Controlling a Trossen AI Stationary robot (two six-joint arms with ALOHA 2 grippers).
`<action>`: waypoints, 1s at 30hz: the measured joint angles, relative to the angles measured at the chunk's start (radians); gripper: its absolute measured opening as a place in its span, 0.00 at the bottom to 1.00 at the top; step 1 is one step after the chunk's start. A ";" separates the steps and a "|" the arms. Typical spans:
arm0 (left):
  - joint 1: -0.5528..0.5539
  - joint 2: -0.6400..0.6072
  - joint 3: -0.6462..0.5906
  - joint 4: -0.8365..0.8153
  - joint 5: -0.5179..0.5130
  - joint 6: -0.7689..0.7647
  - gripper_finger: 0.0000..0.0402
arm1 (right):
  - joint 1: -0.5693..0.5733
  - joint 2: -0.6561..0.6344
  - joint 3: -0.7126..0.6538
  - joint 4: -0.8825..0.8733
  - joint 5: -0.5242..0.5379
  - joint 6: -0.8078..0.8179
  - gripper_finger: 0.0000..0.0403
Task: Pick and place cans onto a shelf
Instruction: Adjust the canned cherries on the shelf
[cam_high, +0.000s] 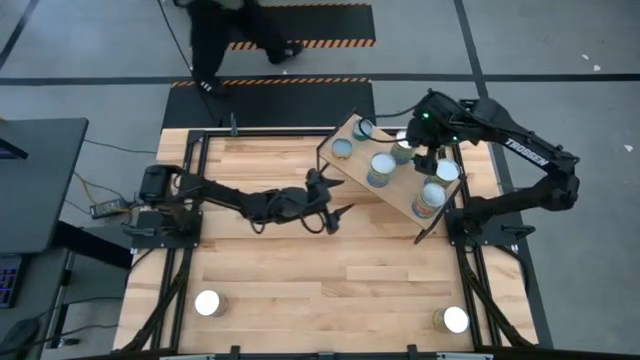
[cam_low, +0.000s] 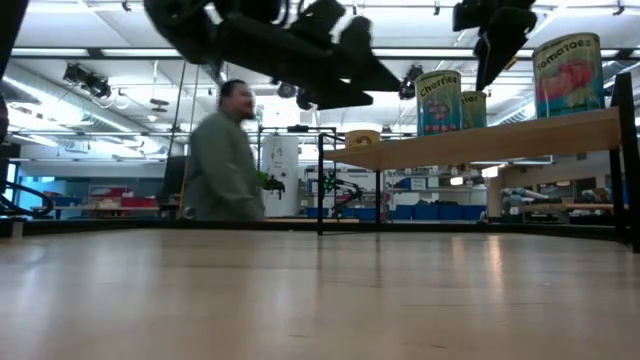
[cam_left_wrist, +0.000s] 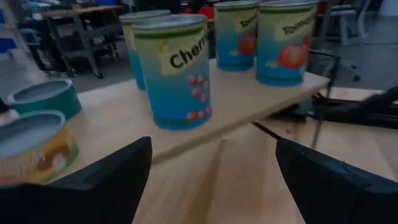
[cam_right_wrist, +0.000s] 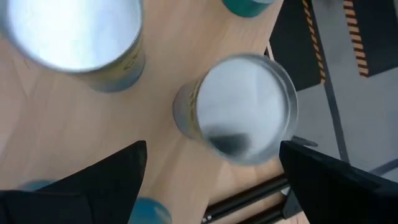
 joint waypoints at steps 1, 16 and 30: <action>0.004 0.019 0.024 -0.002 -0.013 0.004 0.87 | -0.001 -0.012 0.000 -0.009 0.000 -0.002 0.93; 0.096 0.158 0.142 0.037 0.022 -0.062 0.87 | -0.174 0.102 0.001 -0.015 0.016 -0.164 0.93; 0.100 0.252 0.240 0.097 -0.010 -0.046 0.87 | -0.089 0.143 0.001 0.081 -0.079 -0.183 0.93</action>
